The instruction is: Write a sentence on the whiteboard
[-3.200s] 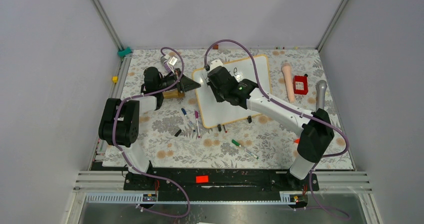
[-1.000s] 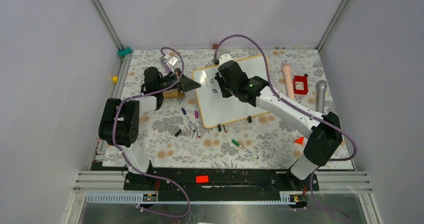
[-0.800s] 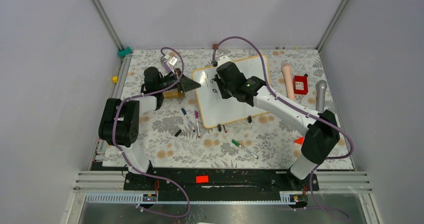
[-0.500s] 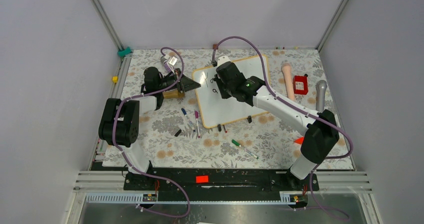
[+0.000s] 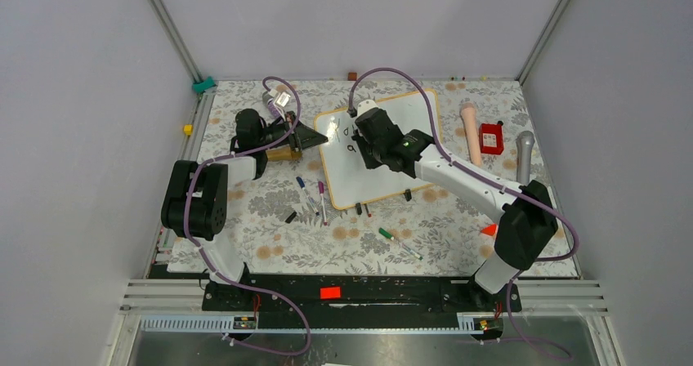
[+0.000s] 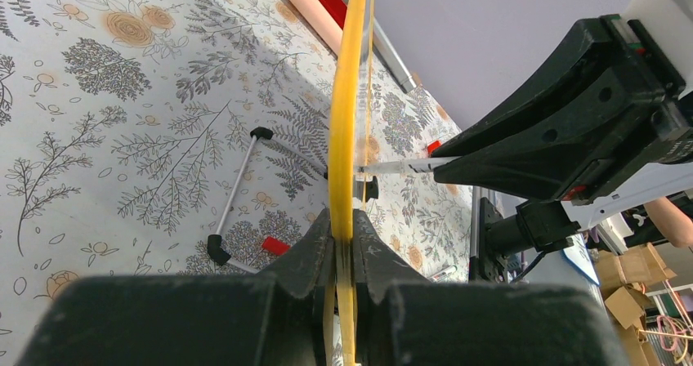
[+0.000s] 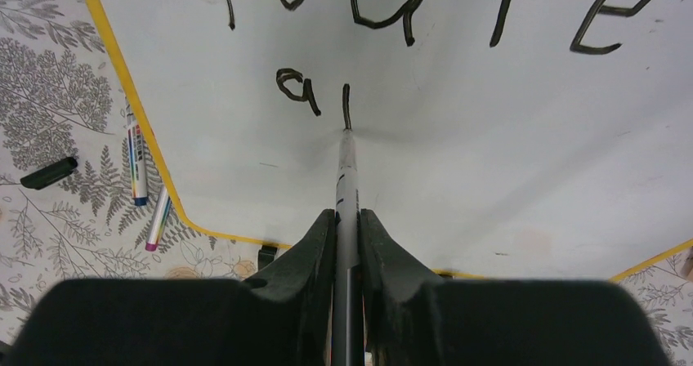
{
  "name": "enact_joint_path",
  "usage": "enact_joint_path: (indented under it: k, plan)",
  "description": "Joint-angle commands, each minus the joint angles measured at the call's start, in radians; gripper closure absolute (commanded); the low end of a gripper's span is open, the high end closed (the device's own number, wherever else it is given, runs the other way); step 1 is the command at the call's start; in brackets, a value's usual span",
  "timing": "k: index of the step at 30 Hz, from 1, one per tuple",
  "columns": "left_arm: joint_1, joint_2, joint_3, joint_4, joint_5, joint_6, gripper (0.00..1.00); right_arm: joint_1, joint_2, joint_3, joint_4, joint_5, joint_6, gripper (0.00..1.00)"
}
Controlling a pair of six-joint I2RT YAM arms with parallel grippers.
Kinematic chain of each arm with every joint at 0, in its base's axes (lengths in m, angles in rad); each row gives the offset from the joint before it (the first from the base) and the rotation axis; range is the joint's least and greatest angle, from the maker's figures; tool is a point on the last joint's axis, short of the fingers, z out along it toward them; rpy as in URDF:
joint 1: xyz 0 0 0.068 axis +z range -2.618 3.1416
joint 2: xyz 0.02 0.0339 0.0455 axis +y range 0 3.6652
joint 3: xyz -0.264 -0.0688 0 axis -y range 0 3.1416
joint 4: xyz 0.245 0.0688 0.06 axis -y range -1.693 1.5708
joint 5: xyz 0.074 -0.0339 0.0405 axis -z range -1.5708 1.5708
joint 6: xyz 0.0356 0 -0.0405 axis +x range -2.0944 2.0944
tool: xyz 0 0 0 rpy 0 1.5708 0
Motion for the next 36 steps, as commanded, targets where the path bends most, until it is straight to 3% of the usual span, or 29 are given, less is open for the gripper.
enact_joint_path:
  k: [1,20,36]
  plan:
    - [-0.005,-0.023,0.035,0.04,0.041,0.064,0.98,-0.008,-0.001,-0.026,0.0,0.006,0.002,1.0]
    - [-0.004,-0.026,0.033,0.038,0.042,0.065,0.98,-0.03,0.061,0.125,0.0,0.028,-0.006,1.0]
    - [-0.005,-0.024,0.037,0.037,0.041,0.065,0.98,-0.062,0.013,0.047,0.0,0.04,0.012,1.0]
